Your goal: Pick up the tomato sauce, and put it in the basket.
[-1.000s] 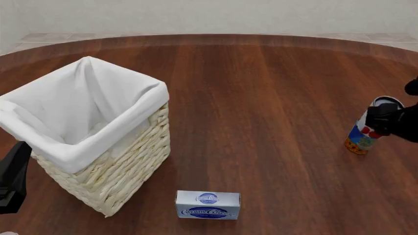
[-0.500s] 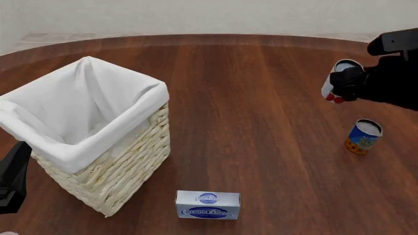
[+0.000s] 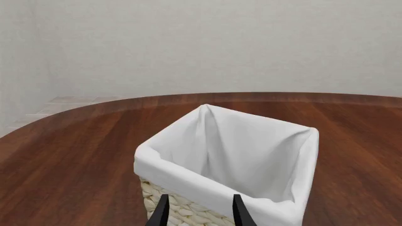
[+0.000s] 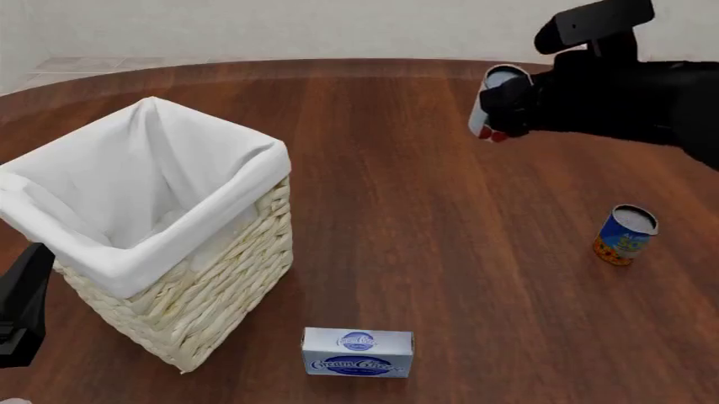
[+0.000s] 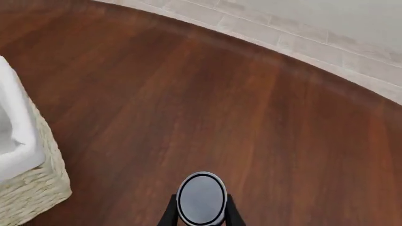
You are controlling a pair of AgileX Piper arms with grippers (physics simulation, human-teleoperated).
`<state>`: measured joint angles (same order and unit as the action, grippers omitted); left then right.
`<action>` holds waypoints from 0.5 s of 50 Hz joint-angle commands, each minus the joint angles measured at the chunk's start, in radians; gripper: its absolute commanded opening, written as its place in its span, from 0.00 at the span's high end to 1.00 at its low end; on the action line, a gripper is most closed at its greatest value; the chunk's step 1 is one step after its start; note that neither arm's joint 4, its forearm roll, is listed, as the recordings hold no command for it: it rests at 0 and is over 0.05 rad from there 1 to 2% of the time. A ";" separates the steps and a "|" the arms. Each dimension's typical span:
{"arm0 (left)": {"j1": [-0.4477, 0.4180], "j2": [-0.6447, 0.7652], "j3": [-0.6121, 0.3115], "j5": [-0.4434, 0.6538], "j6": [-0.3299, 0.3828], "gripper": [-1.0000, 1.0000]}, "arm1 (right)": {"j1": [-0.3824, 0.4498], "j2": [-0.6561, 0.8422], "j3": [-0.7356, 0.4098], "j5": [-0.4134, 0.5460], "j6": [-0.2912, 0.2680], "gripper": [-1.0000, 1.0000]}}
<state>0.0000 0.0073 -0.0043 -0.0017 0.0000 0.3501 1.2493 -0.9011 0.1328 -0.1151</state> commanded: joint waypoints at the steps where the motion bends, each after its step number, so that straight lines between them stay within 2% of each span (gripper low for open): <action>1: 0.000 0.000 0.000 0.000 0.000 0.00 | 0.092 0.071 -0.118 0.031 0.003 1.00; 16: 0.000 0.000 0.000 0.000 0.000 0.00 | 0.227 0.166 -0.287 0.107 -0.033 1.00; 25: 0.000 0.000 0.000 0.000 0.000 0.00 | 0.298 0.220 -0.359 0.120 -0.020 1.00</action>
<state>0.0000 0.0073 -0.0043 -0.0017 0.0000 0.5698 1.4128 -1.1717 0.2295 -0.1525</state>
